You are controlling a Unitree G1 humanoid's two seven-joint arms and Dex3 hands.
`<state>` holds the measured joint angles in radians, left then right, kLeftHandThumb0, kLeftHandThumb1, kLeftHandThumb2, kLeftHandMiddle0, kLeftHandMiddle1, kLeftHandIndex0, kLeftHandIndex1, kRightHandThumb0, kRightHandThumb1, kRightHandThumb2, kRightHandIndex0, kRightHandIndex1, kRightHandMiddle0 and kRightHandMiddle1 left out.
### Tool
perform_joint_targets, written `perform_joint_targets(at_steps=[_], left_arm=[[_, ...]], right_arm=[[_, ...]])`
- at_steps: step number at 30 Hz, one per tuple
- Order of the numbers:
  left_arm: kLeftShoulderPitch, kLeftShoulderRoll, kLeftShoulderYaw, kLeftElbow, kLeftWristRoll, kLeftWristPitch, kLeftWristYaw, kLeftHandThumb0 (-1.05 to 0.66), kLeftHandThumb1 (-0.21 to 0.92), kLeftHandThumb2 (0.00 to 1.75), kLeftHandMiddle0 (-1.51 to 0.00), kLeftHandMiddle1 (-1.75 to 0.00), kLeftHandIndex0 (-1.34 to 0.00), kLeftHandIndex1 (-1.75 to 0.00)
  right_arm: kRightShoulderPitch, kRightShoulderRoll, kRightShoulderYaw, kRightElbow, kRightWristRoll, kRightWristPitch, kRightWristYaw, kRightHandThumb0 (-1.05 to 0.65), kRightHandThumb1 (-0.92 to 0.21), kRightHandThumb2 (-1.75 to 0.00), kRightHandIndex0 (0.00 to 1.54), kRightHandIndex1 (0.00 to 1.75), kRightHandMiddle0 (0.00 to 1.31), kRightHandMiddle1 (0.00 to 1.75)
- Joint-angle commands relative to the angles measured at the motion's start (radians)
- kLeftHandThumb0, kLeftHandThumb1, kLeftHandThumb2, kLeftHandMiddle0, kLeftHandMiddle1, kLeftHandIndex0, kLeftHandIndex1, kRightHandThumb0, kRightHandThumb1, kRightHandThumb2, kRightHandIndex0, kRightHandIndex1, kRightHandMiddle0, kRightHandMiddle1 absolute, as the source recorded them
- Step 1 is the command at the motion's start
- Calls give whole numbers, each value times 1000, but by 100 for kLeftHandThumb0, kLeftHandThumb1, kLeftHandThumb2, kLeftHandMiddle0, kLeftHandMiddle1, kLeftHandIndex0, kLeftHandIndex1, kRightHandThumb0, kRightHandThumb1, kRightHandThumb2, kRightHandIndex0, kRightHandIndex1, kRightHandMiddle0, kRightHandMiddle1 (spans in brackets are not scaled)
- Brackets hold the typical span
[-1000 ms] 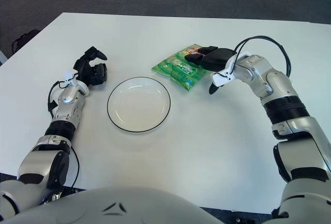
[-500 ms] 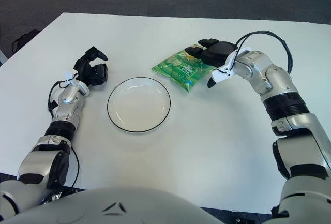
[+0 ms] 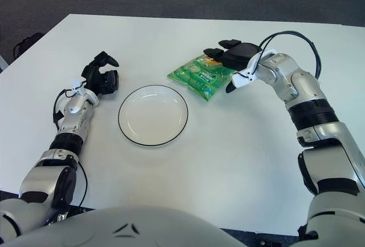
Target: Put the snack into the plate.
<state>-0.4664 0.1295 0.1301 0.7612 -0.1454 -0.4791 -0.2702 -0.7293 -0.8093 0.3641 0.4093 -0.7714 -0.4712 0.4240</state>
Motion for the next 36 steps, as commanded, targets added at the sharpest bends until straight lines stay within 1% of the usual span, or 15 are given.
perform_joint_targets(at_steps=[1,13,23,28,35,36], left_arm=[[125,-14,-10,80,22,-18,-5,-45,39,122,-121,-175,-55,-175],[126,-18,-13,79,27,-25,2,-46,38,124,-122,-175,-56,-175],[133,-24,-15,70,30,-30,8,-45,39,123,-121,-175,-55,-175],[137,-27,-17,61,27,-28,3,-45,39,122,-121,-175,-55,-175],[139,-35,-16,55,19,-35,-6,-45,39,122,-119,-175,-55,-175],[140,-37,-16,54,17,-38,-7,-45,39,122,-119,-175,-55,-175]], right_arm=[[-24,6,-2,8,5,12,11,-104,-84,-19,0,0,0,0],[-53,32,10,36,12,36,62,-103,-85,-18,0,0,0,0],[-91,65,54,84,-20,65,103,-97,-83,-17,0,0,0,0],[-126,84,89,142,-49,58,88,-98,-85,-17,0,0,0,0],[-159,105,120,220,-68,40,53,-103,-88,-18,0,0,0,0],[-167,116,129,243,-73,41,46,-104,-88,-18,0,0,0,0]])
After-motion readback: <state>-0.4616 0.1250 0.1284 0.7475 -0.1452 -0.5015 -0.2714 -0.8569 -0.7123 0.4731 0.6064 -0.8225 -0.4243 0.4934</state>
